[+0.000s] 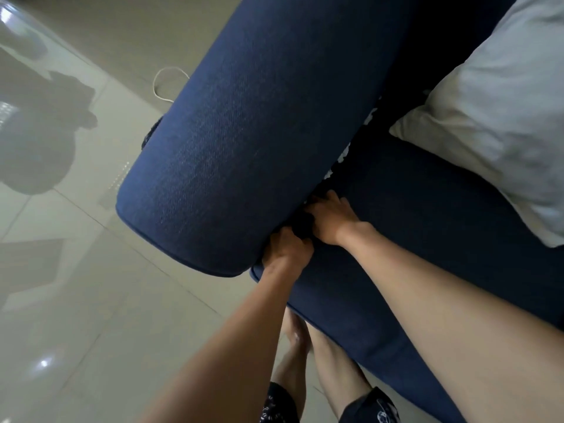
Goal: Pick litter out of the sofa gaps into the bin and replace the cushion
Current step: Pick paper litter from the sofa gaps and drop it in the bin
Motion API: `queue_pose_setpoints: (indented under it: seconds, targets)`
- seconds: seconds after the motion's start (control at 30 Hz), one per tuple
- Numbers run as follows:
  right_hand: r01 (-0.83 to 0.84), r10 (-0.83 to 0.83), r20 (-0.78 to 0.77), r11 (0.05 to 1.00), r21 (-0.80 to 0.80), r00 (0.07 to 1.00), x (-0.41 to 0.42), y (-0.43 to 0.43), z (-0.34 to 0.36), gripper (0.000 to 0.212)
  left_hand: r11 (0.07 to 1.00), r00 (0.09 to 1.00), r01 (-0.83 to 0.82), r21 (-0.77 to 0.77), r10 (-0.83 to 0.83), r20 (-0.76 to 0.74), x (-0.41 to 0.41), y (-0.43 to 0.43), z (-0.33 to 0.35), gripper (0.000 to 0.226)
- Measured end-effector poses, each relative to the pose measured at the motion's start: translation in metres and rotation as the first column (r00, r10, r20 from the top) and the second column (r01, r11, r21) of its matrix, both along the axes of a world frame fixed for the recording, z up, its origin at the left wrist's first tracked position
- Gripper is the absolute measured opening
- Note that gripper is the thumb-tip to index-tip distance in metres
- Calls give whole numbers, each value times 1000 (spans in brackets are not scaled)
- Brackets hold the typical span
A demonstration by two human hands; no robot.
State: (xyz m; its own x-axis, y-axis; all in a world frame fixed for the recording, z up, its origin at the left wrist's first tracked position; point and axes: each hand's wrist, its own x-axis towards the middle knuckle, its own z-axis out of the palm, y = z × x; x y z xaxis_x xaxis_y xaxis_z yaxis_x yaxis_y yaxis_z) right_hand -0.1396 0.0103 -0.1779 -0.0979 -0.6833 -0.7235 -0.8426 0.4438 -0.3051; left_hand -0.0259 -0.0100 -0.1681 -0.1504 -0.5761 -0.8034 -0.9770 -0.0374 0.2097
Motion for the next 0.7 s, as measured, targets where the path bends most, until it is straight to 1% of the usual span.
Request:
queue_pose_setpoints:
  seconds: [0.07,0.2,0.3,0.37,0.47,0.53,0.6,0.63,0.7]
  targets:
    - [20,-20,7,1000,5,1000,-2,-1,2,50,1000,999,6,10,-6,37,0,-2,1,40]
    - [109,-107,39,993,-40,993,-2,2,5,48,1000,999,18,-24,-17,44,4,2,5,41]
    - [236,-231,67,969,-75,971,-1,5,7,42,999,999,27,-40,-26,39,6,2,6,39]
    - [365,-354,126,927,-83,927,0,7,8,39,998,999,36,-59,-34,39,6,2,8,38]
    - [537,-505,241,839,-89,829,1,13,10,40,996,999,31,-83,-28,39,9,5,13,37]
    - [622,-580,273,776,-102,768,2,18,14,42,996,998,38,-78,-34,49,12,5,14,36]
    - [645,-595,295,756,-111,747,3,21,17,43,997,997,62,-45,-59,55,13,4,13,38]
    - [629,-578,302,770,-107,758,3,21,18,43,997,996,77,-23,-75,47,12,3,13,42]
    - [555,-507,296,826,-102,809,5,20,18,44,996,996,89,20,-90,25,8,1,11,50]
